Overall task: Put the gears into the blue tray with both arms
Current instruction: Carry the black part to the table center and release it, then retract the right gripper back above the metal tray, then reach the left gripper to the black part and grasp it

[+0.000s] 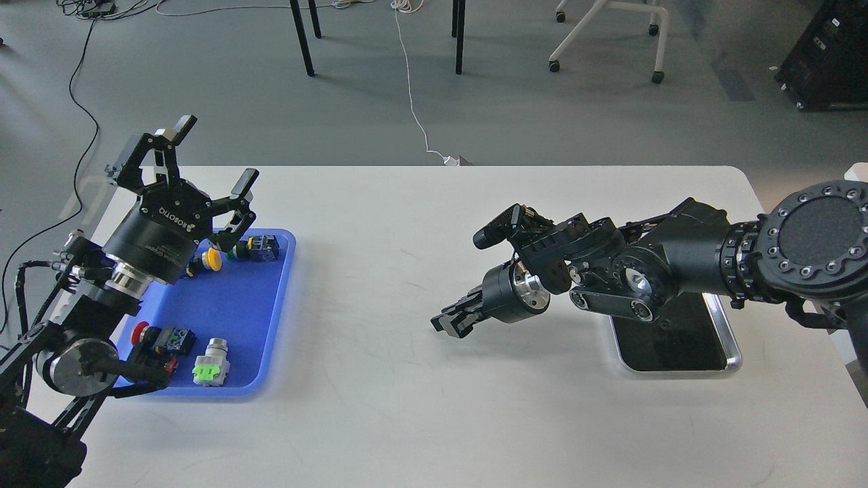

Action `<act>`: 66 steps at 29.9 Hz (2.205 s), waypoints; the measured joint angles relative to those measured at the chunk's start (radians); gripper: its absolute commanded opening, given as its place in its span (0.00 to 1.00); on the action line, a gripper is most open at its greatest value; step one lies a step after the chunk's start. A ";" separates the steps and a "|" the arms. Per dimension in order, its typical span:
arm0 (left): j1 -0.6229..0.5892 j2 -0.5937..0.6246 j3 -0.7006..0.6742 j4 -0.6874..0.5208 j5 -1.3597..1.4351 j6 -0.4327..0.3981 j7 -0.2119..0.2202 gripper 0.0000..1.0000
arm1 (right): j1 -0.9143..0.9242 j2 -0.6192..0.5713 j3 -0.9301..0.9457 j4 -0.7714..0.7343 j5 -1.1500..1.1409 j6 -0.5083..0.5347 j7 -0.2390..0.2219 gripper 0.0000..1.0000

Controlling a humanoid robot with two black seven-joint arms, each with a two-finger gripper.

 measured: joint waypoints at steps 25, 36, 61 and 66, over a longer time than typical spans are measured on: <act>0.000 0.002 0.010 -0.004 0.008 0.001 -0.005 0.99 | 0.015 0.000 0.111 -0.010 0.165 -0.004 0.000 0.96; -0.003 -0.002 0.008 -0.005 0.183 0.002 -0.018 0.99 | -0.133 -0.199 0.492 0.001 0.542 0.029 0.000 0.97; -0.425 -0.022 0.514 0.000 1.416 0.058 -0.202 0.99 | -0.865 -0.568 1.281 0.000 0.970 0.339 0.000 0.98; -0.572 -0.076 0.694 0.036 1.709 0.105 -0.203 0.98 | -0.874 -0.577 1.282 0.002 0.970 0.339 0.000 0.98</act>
